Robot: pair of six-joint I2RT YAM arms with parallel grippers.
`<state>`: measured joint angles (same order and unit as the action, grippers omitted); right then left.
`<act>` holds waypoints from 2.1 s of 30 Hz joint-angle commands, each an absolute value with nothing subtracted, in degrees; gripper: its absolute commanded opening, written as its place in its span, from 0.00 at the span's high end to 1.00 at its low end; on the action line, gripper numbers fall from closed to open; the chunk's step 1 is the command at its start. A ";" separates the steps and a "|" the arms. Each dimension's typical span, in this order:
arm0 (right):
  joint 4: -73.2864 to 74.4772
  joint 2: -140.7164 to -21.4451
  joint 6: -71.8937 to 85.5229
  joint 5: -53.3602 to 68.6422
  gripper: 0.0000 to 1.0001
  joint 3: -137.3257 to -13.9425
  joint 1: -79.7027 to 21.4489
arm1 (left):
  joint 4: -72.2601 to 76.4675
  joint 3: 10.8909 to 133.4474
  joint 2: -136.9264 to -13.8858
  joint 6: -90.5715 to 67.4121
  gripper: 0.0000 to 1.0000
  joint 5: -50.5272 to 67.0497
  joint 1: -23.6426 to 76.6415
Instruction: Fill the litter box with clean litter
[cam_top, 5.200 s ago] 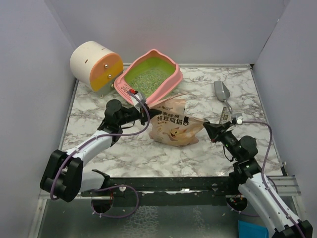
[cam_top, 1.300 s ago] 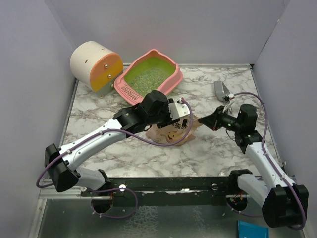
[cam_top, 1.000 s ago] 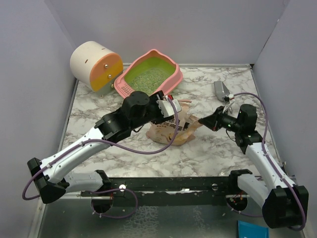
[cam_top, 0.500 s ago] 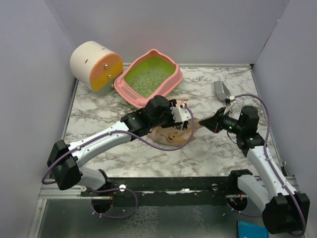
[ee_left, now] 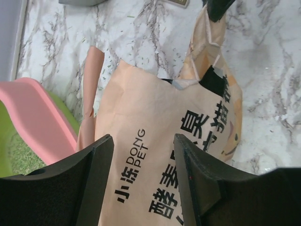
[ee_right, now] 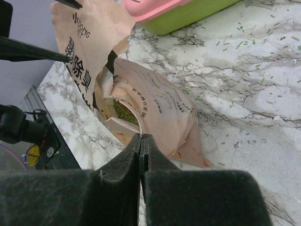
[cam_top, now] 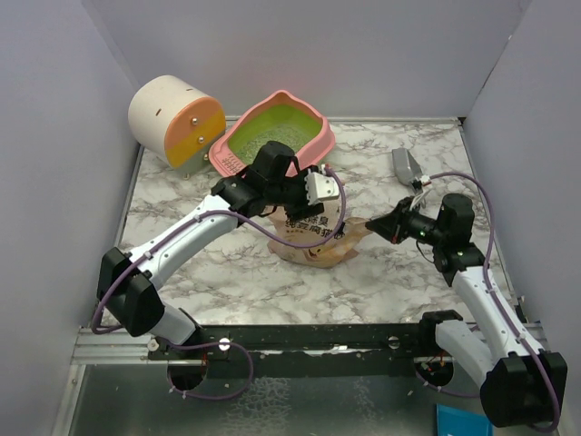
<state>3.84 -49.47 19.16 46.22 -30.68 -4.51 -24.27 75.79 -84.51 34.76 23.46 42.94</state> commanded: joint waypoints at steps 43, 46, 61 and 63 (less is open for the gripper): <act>-50.21 -64.74 33.44 53.03 0.19 -15.50 -4.26 | -20.58 70.77 -82.64 44.64 0.24 6.04 53.36; -68.43 -70.93 39.83 54.60 0.21 -11.92 -4.25 | -19.49 69.82 -81.77 44.54 0.24 6.47 53.42; -100.24 -83.01 47.90 59.04 0.48 -8.18 -4.26 | -16.85 68.21 -82.85 43.42 0.26 7.52 55.64; -98.47 -82.97 47.90 59.76 0.64 -8.62 -4.30 | -16.79 68.49 -83.13 43.52 0.26 7.35 56.12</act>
